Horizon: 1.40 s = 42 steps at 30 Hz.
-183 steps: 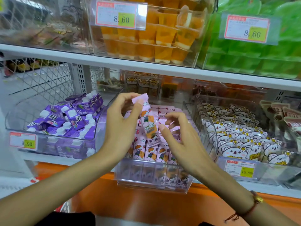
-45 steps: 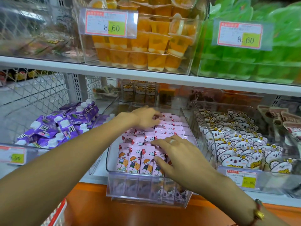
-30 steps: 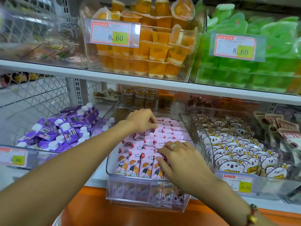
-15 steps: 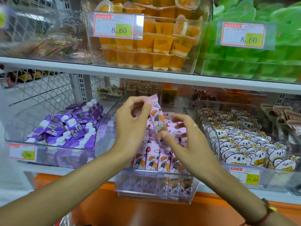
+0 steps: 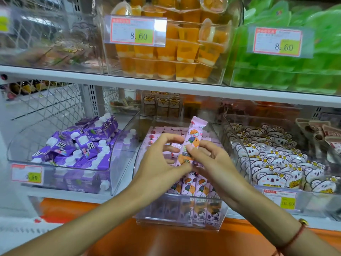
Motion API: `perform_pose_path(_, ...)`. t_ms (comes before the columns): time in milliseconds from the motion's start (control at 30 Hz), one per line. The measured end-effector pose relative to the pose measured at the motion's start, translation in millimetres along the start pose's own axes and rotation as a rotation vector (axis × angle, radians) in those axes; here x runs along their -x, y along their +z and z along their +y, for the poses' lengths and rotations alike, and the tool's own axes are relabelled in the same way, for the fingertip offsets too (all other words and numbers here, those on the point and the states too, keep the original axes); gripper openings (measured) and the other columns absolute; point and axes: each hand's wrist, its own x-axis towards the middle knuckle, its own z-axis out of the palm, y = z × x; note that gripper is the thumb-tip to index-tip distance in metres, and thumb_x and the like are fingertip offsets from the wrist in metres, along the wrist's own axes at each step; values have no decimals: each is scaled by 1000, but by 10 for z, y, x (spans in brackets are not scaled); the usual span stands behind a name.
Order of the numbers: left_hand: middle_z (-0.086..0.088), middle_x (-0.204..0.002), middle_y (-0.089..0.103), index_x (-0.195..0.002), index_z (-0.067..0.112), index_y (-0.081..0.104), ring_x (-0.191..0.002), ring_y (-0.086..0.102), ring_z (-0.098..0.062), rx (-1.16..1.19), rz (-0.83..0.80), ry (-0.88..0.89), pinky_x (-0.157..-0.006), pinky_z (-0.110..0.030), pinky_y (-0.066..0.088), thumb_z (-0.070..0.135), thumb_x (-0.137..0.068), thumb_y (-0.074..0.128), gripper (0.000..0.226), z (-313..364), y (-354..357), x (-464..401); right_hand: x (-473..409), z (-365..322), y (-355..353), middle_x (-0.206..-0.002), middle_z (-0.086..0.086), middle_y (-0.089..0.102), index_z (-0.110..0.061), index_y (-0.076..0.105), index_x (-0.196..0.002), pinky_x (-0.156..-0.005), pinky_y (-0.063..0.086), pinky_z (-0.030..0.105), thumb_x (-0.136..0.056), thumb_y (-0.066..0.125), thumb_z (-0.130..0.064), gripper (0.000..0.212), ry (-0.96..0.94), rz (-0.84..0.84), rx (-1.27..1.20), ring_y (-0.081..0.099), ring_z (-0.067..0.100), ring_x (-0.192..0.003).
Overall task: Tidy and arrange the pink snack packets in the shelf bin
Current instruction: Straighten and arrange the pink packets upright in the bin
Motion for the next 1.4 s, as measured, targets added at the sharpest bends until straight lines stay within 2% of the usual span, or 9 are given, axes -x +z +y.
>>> perform_pose_path(200, 27, -105, 59, -104, 46, 51, -92, 58, 4, -44, 39, 104, -66, -16, 51, 48, -74, 76, 39, -3, 5, -4, -3, -6, -15, -91, -2, 75, -17, 61, -113, -74, 56, 23, -92, 60, -22, 22, -8, -14, -25, 72, 11, -81)
perform_pose_path(333, 29, -115, 58, -108, 40, 48, -109, 54, 10, -64, -48, 134, -92, -19, 46, 32, -92, 58, 20, -6, -36, -30, -35, -56, -95, -113, -10, 71, -25, 60, -122, -94, 50, 26, -96, 52, -24, 27, -4, -61, -44, 63, 4, -108)
perform_pose_path(500, 32, -117, 55, -112, 41, 50, -114, 49, 12, -149, -72, 182, -93, -14, 40, 18, -93, 58, 31, -62, -13, -1, 3, -33, -32, -104, 4, 73, -12, 64, -114, -78, 57, 21, -92, 60, -18, 23, -85, 55, 16, 70, 12, -95)
perform_pose_path(633, 24, -115, 56, -115, 40, 53, -109, 53, 5, -211, 17, 241, -84, -12, 44, 35, -80, 72, 40, -70, 2, -5, 25, -29, 6, -95, 8, 73, -8, 63, -101, -68, 59, 23, -81, 72, -14, 23, -173, 163, 48, 72, 17, -83)
perform_pose_path(733, 22, -110, 64, -112, 39, 60, -103, 60, 3, -120, 5, 174, -83, -21, 50, 44, -82, 66, 31, -15, -37, -40, 37, -48, -14, -97, -3, 73, -14, 62, -103, -71, 56, 19, -82, 71, -20, 24, -196, 113, 116, 70, 10, -85)
perform_pose_path(900, 15, -90, 74, -104, 32, 69, -84, 68, 5, 109, -141, -94, -64, -8, 50, 33, -88, 63, 17, 80, -86, -74, -12, -49, -99, -91, 2, 72, -17, 65, -101, -63, 52, 16, -85, 66, -30, 20, -121, 108, 199, 68, 7, -76)
perform_pose_path(1100, 1, -95, 76, -106, 19, 73, -92, 71, -6, 259, -272, -372, -60, -12, 51, 44, -88, 60, 33, 75, -64, -45, -39, -14, -99, -62, -2, 63, -13, 62, -101, -59, 50, 23, -85, 66, -35, 27, -58, 110, 189, 58, 12, -59)
perform_pose_path(1233, 8, -97, 75, -105, 28, 70, -91, 71, -5, 257, -240, -272, -71, -17, 55, 33, -89, 63, 18, 78, -102, -72, -14, -37, -98, -91, 8, 71, -23, 58, -114, -72, 56, 26, -91, 60, -26, 24, -135, 45, 191, 69, 16, -78)
perform_pose_path(1400, 11, -113, 69, -113, 25, 63, -110, 62, -3, 158, -169, 15, -97, -22, 48, 5, -84, 69, 36, 91, -165, -109, 68, -76, -70, -110, -12, 66, -27, 57, -117, -91, 50, 19, -91, 59, -6, 34, -358, -93, 292, 60, 3, -108)
